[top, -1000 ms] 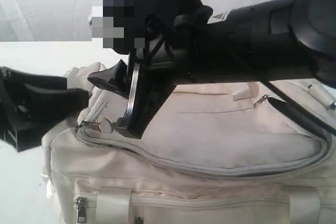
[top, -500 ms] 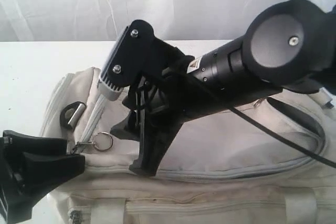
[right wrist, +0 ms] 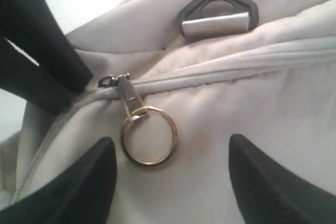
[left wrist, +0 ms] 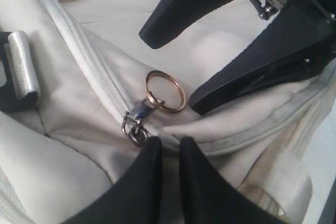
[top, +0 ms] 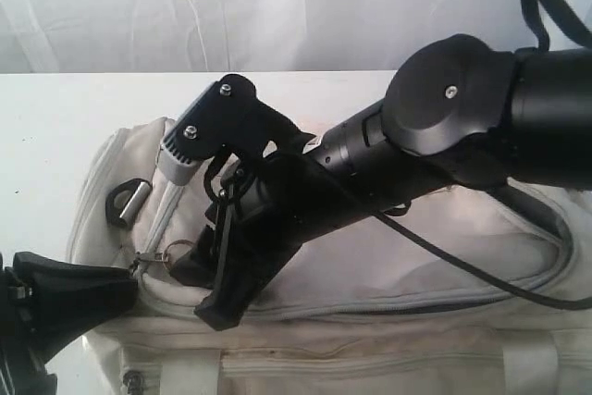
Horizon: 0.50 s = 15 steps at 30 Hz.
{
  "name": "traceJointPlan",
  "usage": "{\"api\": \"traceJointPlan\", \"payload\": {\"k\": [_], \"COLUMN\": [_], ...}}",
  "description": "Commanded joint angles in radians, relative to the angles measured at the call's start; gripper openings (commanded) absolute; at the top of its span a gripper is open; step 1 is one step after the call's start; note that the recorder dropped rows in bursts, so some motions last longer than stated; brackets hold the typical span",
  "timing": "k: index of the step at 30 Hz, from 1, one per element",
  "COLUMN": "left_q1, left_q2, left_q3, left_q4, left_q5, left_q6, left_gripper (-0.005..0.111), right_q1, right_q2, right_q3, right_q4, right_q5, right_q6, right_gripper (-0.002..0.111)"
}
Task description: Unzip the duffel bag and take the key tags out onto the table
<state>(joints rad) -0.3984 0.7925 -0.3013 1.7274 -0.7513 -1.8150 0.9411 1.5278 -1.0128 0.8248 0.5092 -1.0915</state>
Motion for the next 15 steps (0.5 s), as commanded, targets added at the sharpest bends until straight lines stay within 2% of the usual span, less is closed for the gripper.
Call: {"api": "traceJointPlan", "payload": {"k": [1,8,15], "left_q1": [-0.002,-0.002,-0.002], "left_q2": [-0.007,-0.007,-0.007], "left_q3": [0.008,0.008,0.008], "left_q4": [0.017,0.017,0.017], "left_q5": [-0.006,-0.006,-0.004], "left_q6": [0.015,0.015,0.017], "left_gripper": [0.016,0.016,0.016], "right_q1": [-0.004,-0.004,-0.003], "right_q2": [0.000,0.006,0.061], "right_q3": [0.007,0.007,0.007], "right_q4": [0.016,0.045,0.092], "right_q5": [-0.009,-0.032,0.059], "right_q6": [0.005,0.005,0.005], "right_gripper": [0.058,0.055,0.055]}}
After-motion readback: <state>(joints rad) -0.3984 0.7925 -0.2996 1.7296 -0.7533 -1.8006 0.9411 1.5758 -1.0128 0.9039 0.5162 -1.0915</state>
